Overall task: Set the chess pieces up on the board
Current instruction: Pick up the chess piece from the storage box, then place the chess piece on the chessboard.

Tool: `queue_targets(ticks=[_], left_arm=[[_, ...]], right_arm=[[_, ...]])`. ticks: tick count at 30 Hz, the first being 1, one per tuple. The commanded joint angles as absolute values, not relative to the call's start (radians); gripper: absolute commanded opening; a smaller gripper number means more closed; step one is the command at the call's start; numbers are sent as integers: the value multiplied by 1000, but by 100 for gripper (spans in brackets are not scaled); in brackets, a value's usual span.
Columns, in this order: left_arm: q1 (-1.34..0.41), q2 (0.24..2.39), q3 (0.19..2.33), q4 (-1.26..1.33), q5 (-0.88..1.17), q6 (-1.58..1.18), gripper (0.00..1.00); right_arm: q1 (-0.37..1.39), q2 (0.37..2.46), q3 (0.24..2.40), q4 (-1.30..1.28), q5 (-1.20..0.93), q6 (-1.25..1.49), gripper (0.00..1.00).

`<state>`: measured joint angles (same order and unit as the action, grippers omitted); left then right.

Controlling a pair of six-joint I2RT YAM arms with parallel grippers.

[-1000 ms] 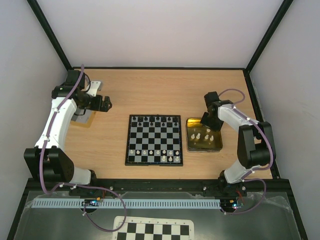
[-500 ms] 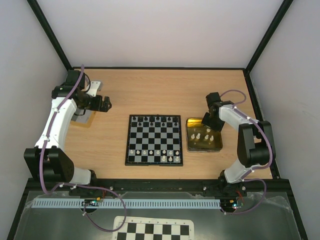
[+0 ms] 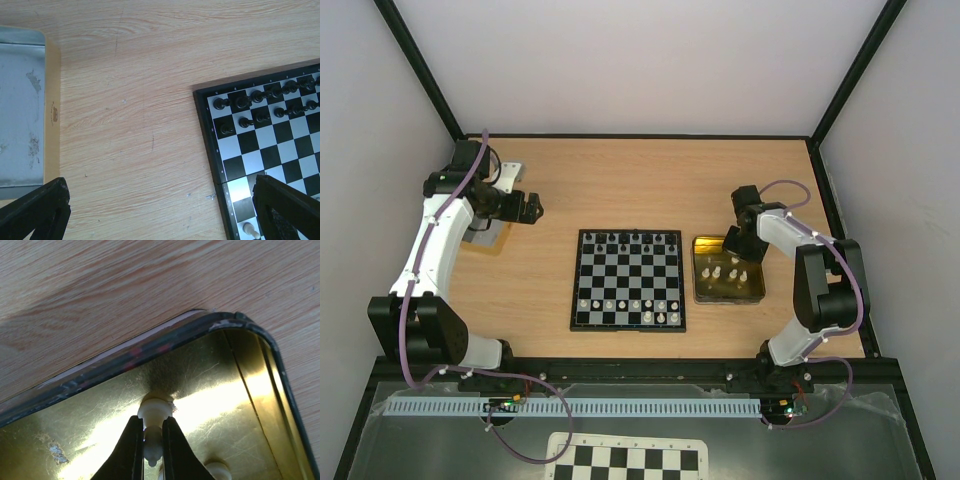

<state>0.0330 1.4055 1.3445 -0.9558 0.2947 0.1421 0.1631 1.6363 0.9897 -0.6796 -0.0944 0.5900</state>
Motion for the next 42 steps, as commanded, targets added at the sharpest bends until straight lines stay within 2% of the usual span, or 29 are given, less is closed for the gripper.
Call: queue_targets(ticks=[1, 14, 19, 24, 33, 36, 42], left_arm=[[32, 1404, 1372, -977, 296, 144, 99], [32, 1402, 1365, -966, 305, 145, 99], [31, 1408, 1374, -960, 309, 143, 99], [31, 1411, 1381, -955, 308, 140, 99], [31, 1410, 1368, -940, 304, 132, 99], [31, 1413, 1371, -938, 305, 132, 99], [31, 1412, 1368, -938, 317, 130, 99]], right_arm=[[159, 1649, 986, -677, -77, 583, 2], [207, 1535, 1075, -800, -46, 559, 2], [408, 1508, 1219, -936, 10, 583, 2], [643, 1503, 1317, -989, -12, 728, 2], [1095, 1702, 1476, -999, 33, 885, 2], [1174, 1760, 1517, -998, 30, 910, 2], [1201, 1743, 1400, -921, 8, 958, 2]])
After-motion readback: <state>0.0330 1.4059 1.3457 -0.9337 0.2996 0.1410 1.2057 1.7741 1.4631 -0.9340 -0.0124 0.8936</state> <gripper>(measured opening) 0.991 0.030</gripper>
